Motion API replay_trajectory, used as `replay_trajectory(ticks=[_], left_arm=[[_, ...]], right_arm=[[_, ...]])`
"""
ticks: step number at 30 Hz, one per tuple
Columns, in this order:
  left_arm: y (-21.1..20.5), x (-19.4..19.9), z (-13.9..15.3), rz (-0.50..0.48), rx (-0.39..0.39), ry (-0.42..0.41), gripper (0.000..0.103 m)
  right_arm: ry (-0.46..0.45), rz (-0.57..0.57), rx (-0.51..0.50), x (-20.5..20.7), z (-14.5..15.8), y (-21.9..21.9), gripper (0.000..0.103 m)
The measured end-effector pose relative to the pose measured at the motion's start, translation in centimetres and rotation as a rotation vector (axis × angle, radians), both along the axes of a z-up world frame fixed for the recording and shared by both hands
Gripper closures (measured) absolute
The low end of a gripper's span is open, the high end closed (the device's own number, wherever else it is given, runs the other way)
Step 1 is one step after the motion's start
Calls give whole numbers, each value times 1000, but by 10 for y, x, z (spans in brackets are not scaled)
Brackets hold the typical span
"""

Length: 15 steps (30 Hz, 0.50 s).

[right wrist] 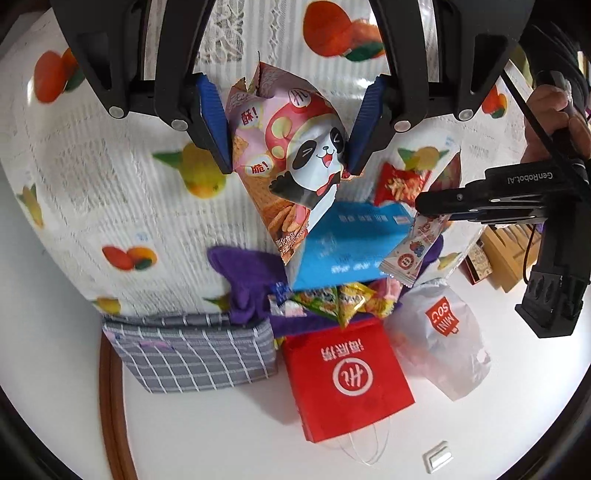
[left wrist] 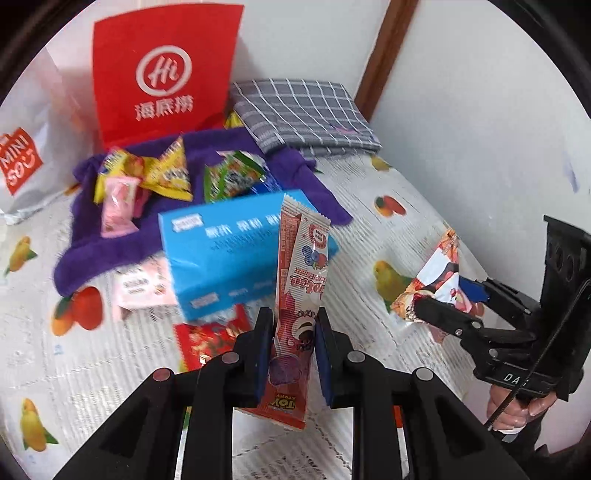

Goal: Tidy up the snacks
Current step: 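Lift both held packets and carry them over the purple towel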

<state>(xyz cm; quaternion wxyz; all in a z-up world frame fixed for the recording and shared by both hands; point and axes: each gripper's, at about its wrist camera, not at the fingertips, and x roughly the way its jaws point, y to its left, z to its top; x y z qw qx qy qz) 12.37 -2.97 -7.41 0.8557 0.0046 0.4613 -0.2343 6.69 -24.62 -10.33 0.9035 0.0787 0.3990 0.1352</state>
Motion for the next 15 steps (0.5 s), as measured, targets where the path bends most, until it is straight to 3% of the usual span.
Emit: replay_trajectory(ticks=[15], left_arm=[[18, 30, 31, 78, -4, -42, 82]], right_arm=[[-62, 48, -35, 54, 46, 21, 44]])
